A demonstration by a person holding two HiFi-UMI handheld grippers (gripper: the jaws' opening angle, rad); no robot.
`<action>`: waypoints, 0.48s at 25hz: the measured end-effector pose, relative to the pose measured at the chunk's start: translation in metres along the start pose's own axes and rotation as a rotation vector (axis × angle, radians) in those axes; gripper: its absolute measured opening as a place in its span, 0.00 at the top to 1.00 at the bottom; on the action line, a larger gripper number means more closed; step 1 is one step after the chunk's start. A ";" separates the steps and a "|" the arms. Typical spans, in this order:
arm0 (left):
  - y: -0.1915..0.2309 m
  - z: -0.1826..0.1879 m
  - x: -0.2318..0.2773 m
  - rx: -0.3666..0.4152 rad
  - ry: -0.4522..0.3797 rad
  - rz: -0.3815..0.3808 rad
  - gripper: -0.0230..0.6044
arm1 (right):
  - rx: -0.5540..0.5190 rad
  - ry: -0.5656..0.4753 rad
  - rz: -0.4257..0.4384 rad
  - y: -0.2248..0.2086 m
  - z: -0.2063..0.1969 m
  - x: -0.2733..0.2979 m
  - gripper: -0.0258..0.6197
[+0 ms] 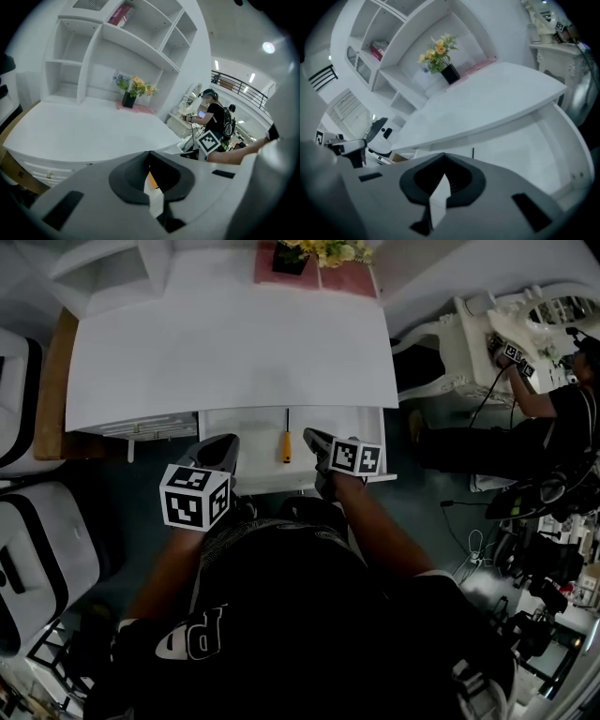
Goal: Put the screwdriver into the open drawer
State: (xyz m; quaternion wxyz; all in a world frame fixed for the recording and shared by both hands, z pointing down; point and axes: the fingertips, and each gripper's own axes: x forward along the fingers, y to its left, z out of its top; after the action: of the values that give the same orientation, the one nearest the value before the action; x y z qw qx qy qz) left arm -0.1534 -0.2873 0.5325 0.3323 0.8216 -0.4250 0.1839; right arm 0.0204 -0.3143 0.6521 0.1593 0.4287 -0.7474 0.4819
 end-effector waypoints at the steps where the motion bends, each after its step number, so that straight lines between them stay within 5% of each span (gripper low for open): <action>1: -0.005 0.000 -0.001 0.003 -0.006 0.002 0.95 | -0.013 -0.027 0.028 0.008 0.006 -0.011 0.94; 6: -0.038 0.002 -0.010 -0.002 -0.058 0.023 0.95 | -0.160 -0.119 0.141 0.047 0.025 -0.069 0.95; 12: -0.105 -0.010 -0.028 -0.036 -0.140 0.034 0.95 | -0.468 -0.143 0.154 0.071 0.002 -0.152 0.95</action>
State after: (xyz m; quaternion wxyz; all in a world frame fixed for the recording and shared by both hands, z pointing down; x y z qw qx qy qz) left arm -0.0837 -0.2204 0.4824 0.3135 0.8191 -0.4643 0.1236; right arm 0.0528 -0.2303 0.5105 0.1637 0.3550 -0.8784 0.2749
